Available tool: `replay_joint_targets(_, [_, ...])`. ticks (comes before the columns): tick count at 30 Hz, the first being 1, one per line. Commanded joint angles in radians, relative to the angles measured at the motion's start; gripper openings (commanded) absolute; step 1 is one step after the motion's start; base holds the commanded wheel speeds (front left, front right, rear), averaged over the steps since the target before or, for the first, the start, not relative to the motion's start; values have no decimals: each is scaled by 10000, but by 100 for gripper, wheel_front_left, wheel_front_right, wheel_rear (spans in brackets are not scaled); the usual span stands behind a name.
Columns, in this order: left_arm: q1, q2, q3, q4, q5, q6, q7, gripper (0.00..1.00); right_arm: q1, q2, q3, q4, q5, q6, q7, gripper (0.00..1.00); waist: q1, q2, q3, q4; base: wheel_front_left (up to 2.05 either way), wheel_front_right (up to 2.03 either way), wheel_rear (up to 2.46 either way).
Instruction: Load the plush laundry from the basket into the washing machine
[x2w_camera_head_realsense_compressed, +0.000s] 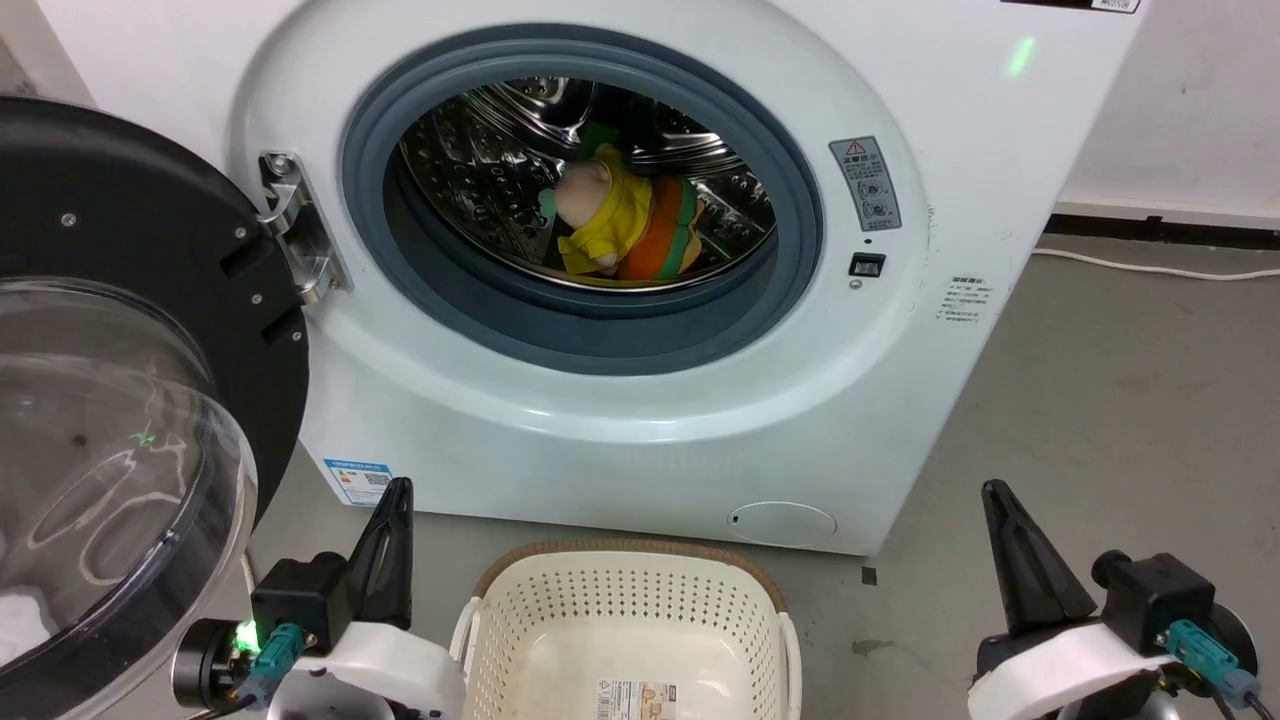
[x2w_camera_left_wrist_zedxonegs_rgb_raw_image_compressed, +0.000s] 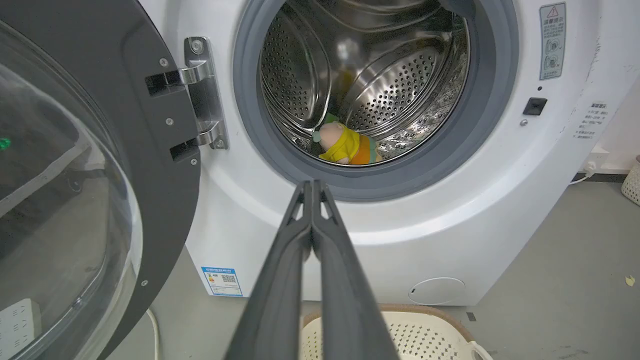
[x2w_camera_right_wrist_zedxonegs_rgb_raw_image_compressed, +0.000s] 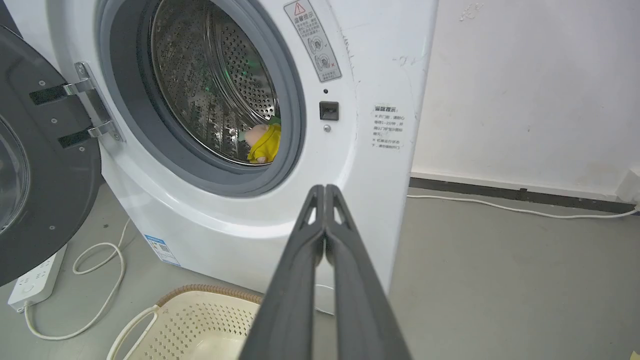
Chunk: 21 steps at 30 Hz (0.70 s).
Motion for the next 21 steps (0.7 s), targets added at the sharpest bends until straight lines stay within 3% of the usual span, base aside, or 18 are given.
replay_joint_targets(1, [185,-51,36,-90,106,68,81,0,38,-1,-26,-68,-100,3,53,0,-1,0,-8,1,0,0,0])
replay_joint_targets(21, [248,-100,112,-329,348,184,488,0,51,-2,-86,-222,-410,4,463,0,-1,0,-159,19,0,0,0])
